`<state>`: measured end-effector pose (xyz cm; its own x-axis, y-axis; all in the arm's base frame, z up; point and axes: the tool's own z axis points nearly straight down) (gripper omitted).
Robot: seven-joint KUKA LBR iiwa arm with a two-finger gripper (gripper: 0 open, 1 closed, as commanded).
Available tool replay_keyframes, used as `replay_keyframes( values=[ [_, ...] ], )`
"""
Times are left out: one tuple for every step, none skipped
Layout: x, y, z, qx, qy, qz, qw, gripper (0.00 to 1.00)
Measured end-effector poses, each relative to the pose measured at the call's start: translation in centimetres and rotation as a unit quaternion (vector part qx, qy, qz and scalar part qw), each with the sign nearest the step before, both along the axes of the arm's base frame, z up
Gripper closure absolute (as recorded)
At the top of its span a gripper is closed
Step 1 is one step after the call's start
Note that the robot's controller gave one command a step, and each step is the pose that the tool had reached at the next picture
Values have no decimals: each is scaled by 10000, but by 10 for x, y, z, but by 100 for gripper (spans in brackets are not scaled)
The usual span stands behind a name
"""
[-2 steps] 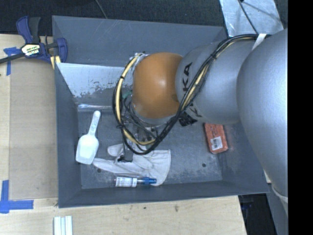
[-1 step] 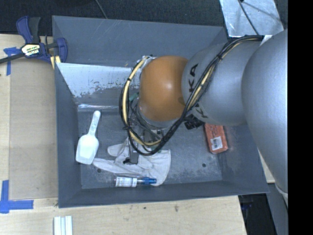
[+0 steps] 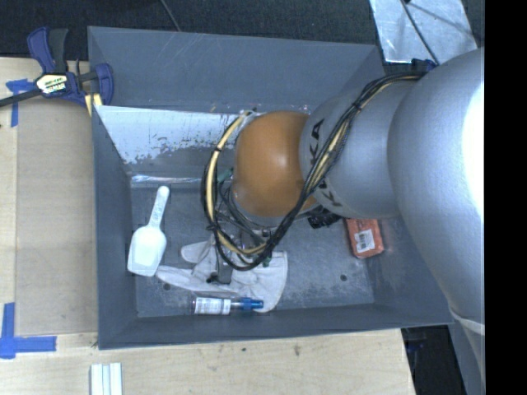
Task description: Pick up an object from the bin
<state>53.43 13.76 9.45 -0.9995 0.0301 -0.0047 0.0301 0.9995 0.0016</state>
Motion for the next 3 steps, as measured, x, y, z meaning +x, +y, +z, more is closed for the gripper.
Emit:
replay_keyframes(
  values=[
    [-12, -7, -21, 15, -64, -199, 9998, 100],
    [-12, -7, -21, 15, -64, -198, 9998, 100],
    [-4, 13, -17, -9, -46, 1247, 9922, 100]
  ],
)
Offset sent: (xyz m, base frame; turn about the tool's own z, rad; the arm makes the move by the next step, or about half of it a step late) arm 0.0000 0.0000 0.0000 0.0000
